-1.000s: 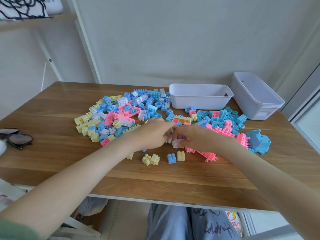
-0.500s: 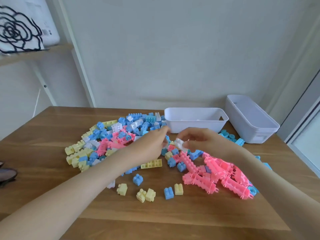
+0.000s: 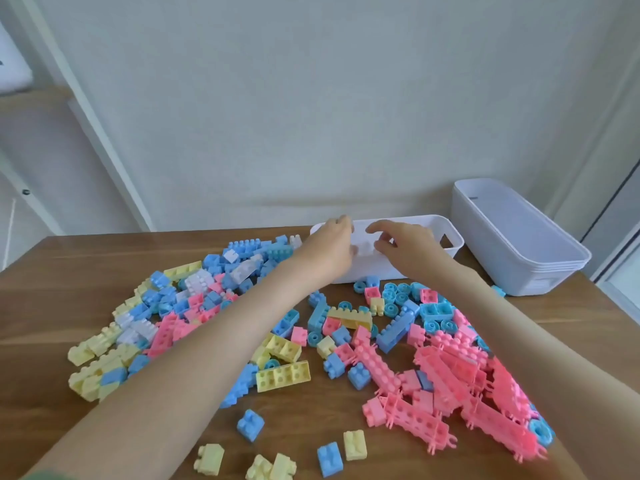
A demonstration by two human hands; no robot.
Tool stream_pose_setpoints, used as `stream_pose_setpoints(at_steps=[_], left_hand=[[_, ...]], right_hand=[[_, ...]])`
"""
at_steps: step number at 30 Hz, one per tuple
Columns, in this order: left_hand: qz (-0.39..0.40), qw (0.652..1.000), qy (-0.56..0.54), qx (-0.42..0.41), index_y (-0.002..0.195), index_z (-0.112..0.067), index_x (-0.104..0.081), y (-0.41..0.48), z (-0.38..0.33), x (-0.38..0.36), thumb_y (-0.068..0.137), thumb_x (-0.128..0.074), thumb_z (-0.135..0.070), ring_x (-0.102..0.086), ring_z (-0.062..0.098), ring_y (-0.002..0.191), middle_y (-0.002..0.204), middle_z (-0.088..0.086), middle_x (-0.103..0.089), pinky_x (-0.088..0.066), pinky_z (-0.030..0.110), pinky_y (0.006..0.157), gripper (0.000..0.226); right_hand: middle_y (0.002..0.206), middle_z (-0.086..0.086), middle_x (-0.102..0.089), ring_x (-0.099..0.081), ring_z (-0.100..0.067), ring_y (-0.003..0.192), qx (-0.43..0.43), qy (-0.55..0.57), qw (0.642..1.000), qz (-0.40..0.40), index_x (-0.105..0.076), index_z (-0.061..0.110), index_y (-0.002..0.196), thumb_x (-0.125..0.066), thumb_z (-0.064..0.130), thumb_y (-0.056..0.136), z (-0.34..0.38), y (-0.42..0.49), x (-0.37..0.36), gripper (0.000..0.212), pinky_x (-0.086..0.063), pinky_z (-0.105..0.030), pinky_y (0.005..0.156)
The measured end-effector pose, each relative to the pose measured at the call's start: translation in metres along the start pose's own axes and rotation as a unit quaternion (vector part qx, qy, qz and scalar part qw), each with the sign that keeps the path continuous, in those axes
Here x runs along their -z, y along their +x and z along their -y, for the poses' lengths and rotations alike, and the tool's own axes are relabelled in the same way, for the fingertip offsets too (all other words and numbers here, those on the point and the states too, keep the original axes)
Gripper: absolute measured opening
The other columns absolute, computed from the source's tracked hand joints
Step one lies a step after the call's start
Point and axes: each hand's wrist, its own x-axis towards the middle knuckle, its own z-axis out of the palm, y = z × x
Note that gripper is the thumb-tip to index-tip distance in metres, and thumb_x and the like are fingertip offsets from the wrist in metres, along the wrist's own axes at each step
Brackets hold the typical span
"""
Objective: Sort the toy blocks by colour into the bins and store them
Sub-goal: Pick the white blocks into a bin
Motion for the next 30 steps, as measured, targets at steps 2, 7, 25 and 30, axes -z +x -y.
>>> stream_pose_setpoints(at_steps=[2, 7, 25, 30], left_hand=[[0.030, 0.999, 0.016, -0.017, 0.131, -0.009, -0.045, 0.004, 0.003, -0.002, 0.099, -0.045, -0.028, -0.050, 0.023, 0.115, 0.131, 0.009, -0.047, -0.040, 0.031, 0.091, 0.037], [-0.058, 0.997, 0.042, -0.030, 0.125, -0.007, -0.046, -0.005, 0.005, 0.002, 0.098, -0.048, -0.028, -0.051, 0.022, 0.110, 0.125, 0.009, -0.045, -0.040, 0.027, 0.086, 0.034], [0.173, 0.967, 0.136, 0.127, 0.085, -0.013, -0.050, -0.165, 0.082, 0.062, 0.099, -0.041, -0.029, -0.040, 0.020, 0.066, 0.074, 0.007, -0.044, -0.028, 0.028, 0.055, 0.024], [0.127, 0.984, 0.057, 0.110, 0.092, -0.022, -0.046, -0.216, 0.093, 0.054, 0.087, -0.054, -0.012, -0.045, 0.010, 0.076, 0.085, -0.008, -0.046, -0.033, 0.022, 0.056, 0.014]], right_hand=[[0.113, -0.002, -0.065, -0.056, -0.023, 0.107, 0.012, -0.015, 1.000, -0.019, -0.047, 0.025, 0.134, -0.039, 0.022, 0.099, -0.002, 0.001, -0.005, 0.036, -0.037, -0.038, 0.099], [0.123, 0.001, -0.061, -0.051, -0.020, 0.116, 0.068, -0.084, 0.994, -0.033, -0.041, 0.023, 0.137, -0.037, 0.025, 0.099, 0.000, -0.008, -0.006, 0.038, -0.027, -0.036, 0.098], [0.115, 0.006, -0.063, -0.050, -0.015, 0.108, 0.325, -0.064, 0.929, 0.167, -0.055, 0.028, 0.124, -0.037, 0.027, 0.101, 0.132, -0.100, -0.050, 0.030, -0.027, -0.036, 0.101], [0.119, 0.006, -0.055, -0.041, -0.017, 0.112, 0.419, -0.057, 0.889, 0.178, -0.061, 0.024, 0.116, -0.041, 0.026, 0.099, 0.165, -0.130, -0.071, 0.026, -0.023, -0.035, 0.101]])
